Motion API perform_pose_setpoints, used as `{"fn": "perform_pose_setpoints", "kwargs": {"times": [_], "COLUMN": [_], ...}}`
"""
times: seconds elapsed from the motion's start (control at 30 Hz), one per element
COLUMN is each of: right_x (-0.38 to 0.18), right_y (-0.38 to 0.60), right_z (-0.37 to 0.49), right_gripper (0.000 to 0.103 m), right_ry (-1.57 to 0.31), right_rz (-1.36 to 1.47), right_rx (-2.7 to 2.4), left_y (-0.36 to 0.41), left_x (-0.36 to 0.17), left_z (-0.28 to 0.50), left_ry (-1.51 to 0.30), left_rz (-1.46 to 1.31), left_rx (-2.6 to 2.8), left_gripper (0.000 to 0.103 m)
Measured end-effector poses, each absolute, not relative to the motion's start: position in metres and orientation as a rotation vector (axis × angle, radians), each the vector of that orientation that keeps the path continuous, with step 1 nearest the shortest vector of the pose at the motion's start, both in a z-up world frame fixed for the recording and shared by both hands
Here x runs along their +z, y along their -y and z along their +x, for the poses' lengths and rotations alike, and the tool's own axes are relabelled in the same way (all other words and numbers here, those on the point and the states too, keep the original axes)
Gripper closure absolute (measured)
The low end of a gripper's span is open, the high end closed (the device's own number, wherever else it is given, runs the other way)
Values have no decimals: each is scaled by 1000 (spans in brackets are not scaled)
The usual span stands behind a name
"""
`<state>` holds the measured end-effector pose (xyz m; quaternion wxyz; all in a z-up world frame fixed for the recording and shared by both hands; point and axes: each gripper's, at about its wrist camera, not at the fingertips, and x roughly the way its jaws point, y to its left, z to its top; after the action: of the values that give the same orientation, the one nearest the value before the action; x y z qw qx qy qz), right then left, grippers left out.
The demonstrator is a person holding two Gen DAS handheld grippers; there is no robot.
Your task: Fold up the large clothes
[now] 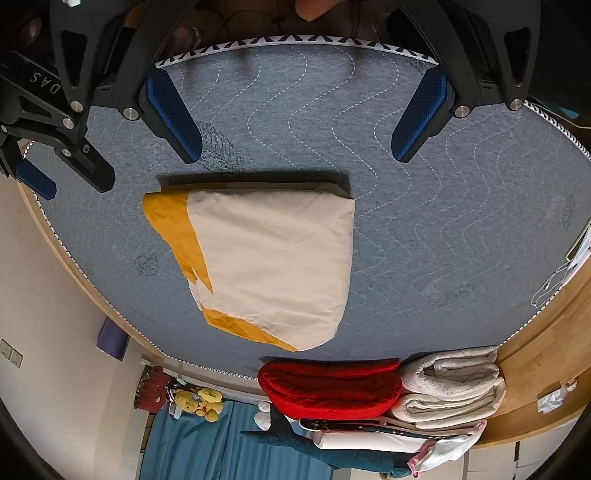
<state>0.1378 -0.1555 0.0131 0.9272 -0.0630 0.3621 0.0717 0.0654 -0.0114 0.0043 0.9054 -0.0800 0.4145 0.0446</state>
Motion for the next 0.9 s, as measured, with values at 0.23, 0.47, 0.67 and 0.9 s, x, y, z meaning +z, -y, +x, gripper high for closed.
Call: {"fn": "perform_pose_setpoints", "kwargs": {"times": [0.23, 0.47, 0.67, 0.9], "right_x": [12, 12, 12, 12], "right_y": [155, 155, 156, 156], "right_z": [138, 138, 138, 139], "right_gripper": [0, 1, 0, 1], "right_ry": [-743, -742, -741, -741], "right_rz": [-128, -129, -128, -129], "right_rx": [146, 146, 146, 146], "left_y": [12, 10, 11, 12], "left_x": [4, 4, 4, 4], "left_z": [66, 66, 67, 66], "left_ry": [-855, -857, -855, -854], "left_rz": [-171, -177, -179, -180], "left_rx": [91, 87, 88, 90], "left_gripper": [1, 1, 1, 1]}}
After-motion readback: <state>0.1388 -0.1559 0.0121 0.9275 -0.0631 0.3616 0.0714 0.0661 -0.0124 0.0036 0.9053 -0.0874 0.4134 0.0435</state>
